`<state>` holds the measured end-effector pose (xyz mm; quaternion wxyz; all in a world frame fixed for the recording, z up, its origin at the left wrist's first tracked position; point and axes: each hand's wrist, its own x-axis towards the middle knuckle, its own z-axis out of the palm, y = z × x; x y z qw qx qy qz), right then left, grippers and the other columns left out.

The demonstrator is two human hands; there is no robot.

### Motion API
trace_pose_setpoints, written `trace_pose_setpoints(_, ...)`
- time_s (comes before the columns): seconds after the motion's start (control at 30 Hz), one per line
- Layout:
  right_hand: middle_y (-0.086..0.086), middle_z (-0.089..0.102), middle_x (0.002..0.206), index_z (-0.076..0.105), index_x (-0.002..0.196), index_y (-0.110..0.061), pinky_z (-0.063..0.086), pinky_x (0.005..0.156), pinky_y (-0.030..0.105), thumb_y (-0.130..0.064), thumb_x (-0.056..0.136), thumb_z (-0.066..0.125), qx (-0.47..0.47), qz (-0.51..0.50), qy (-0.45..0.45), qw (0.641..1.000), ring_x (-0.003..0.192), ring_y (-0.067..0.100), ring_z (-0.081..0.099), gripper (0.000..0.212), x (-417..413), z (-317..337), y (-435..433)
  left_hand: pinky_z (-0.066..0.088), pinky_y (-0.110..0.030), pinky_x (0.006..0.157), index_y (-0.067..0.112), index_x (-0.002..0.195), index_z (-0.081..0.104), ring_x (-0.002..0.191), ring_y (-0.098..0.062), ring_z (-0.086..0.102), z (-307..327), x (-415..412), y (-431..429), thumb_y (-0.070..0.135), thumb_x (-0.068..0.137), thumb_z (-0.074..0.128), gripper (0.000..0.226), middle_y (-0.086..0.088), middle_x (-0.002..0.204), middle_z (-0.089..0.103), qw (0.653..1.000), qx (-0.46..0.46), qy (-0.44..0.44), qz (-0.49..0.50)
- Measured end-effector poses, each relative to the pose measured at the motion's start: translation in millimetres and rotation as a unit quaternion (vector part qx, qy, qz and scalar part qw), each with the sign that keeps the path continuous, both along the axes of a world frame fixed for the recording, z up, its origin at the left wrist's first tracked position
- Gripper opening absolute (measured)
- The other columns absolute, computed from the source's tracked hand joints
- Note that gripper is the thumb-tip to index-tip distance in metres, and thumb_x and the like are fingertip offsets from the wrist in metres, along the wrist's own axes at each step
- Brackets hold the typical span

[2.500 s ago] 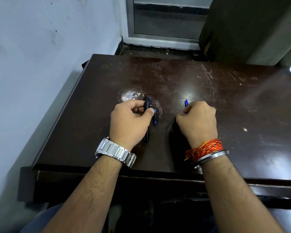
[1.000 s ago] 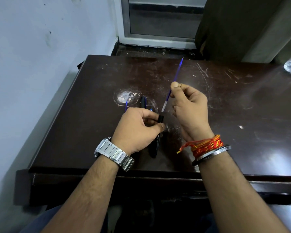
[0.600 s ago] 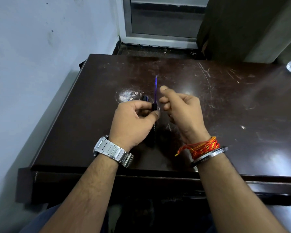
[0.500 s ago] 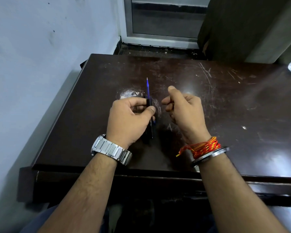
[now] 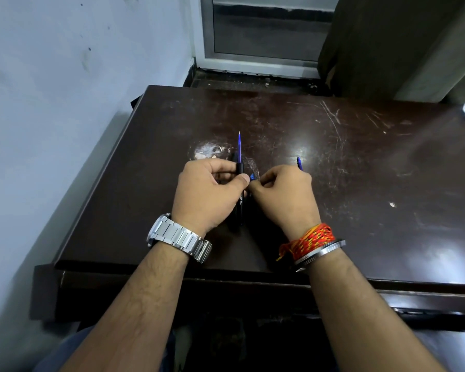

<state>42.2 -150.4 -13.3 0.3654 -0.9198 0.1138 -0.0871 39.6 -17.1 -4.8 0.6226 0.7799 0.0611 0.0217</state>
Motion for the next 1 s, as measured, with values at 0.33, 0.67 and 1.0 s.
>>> trace_pose_setpoints(0.33, -0.002, 0.066, 0.058, 0.075, 0.071, -0.009, 0.043, 0.057, 0.012, -0.025, 0.081, 0.064, 0.055, -0.032, -0.027, 0.998, 0.07, 0.021, 0.068, 0.022, 1.4, 4.7, -1.1, 0.063, -0.042, 0.069, 0.03, 0.071, 0.072, 0.061, -0.009, 0.071, -1.2, -1.1, 0.9, 0.029, 0.065, 0.08, 0.01, 0.017, 0.059, 0.069, 0.998, 0.048, -0.007, -0.035)
trace_pose_setpoints(0.67, 0.009, 0.066, 0.074, 0.075, 0.066, -0.021, 0.031, 0.047, 0.023, -0.02, 0.094, 0.065, 0.455, -0.062, -0.11, 0.881, 0.049, 0.012, 0.039, 0.029, 9.6, 13.3, -8.5, 0.062, -0.045, 0.07, 0.025, 0.072, 0.074, 0.066, -0.018, 0.074, -3.6, -6.4, -4.9, 0.025, 0.067, 0.08, 0.008, 0.004, 0.064, 0.072, 0.982, 0.102, 0.031, -0.156)
trace_pose_setpoints(1.0, 0.017, 0.063, 0.074, 0.075, 0.065, -0.022, 0.037, 0.046, 0.024, -0.018, 0.092, 0.066, 0.458, -0.036, -0.081, 0.885, 0.045, 0.008, 0.043, 0.029, 9.0, 12.1, -6.0, 0.063, -0.042, 0.069, 0.026, 0.071, 0.074, 0.062, -0.012, 0.072, -1.6, -7.7, -4.1, 0.024, 0.069, 0.08, 0.006, 0.011, 0.061, 0.07, 0.983, 0.107, 0.015, -0.148)
